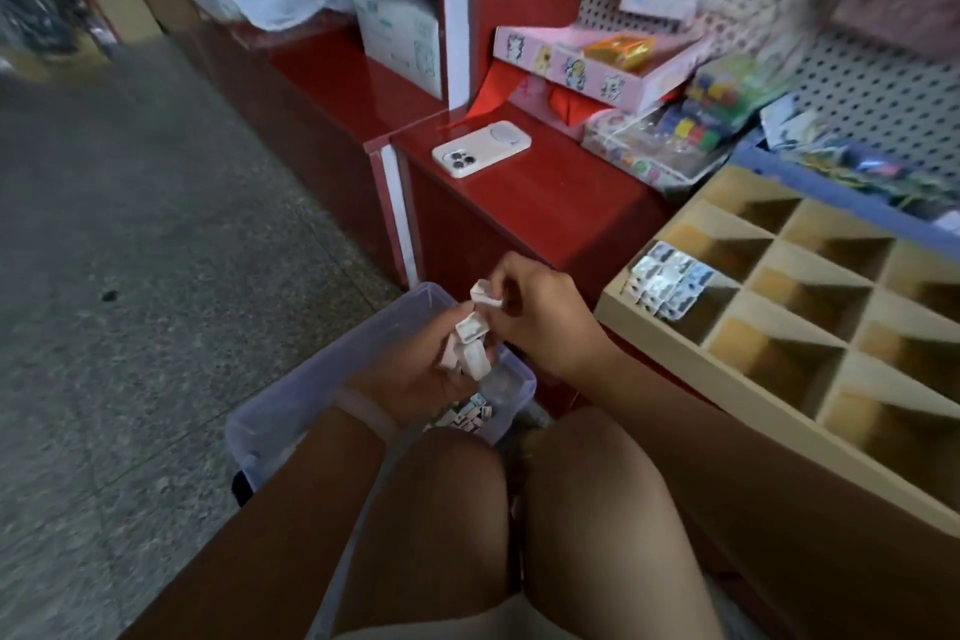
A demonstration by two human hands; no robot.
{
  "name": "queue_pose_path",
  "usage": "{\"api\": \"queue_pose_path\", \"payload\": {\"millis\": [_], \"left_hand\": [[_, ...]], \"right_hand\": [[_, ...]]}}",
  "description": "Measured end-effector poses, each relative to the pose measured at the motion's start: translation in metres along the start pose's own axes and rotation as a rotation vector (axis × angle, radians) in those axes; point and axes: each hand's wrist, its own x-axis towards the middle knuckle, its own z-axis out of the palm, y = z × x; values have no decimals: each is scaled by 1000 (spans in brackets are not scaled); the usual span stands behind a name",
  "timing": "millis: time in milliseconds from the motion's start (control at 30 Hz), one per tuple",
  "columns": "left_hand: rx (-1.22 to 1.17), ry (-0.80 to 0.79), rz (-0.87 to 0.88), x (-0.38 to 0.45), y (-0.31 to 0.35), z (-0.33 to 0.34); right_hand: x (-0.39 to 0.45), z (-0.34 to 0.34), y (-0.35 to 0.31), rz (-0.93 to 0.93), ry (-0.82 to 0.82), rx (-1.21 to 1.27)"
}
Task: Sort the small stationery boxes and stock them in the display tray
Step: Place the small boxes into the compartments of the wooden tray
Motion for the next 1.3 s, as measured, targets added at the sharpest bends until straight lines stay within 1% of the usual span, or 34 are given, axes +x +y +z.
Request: {"api": "queue_pose_path", "payload": {"millis": [100,167,233,300,367,500,567,633,700,767,833,867,900,933,1000,1100,1300], "left_hand": [[73,-38,-15,-6,1,24],[187,-30,6,-11,3,39],[194,-33,1,-14,6,52],[198,-75,-5,-11,6,62],[295,-79,-31,-9,6,69],[489,-26,-96,-6,4,89],[529,-36,-117,-2,1,98],[556,-55,-130,0,1,106],[547,-79,-145,5,0,110],[495,-63,-152,9,0,113],[430,-22,-149,15,-2,114],[389,4,-142,20,-2,115],[342,33,-139,24,-2,116],[292,60,-143,28,-2,116],[206,90,-157,34,-3,118],[158,82,-153,38,-3,119],[172,57,-113,42,0,118]], "right_hand": [[-15,-17,4,-33,50,-93],[-22,-29,8,-71,30,-138],[-29,-41,11,-85,18,-96],[-36,-54,13,-68,10,-50],[-43,-68,17,-62,-8,-75],[-54,-87,31,-27,-83,-105],[-59,-94,38,-32,-108,-105],[-65,-100,42,-45,-98,-70],[-68,-105,46,-21,-41,-63],[-69,-107,54,22,77,-153],[-66,-109,63,147,231,-313],[-64,-110,67,225,278,-393],[-62,-111,70,297,276,-463],[-59,-113,70,359,239,-530],[-54,-113,69,415,162,-626],[-43,-109,69,412,124,-678],[-36,-102,76,408,87,-695]]}}
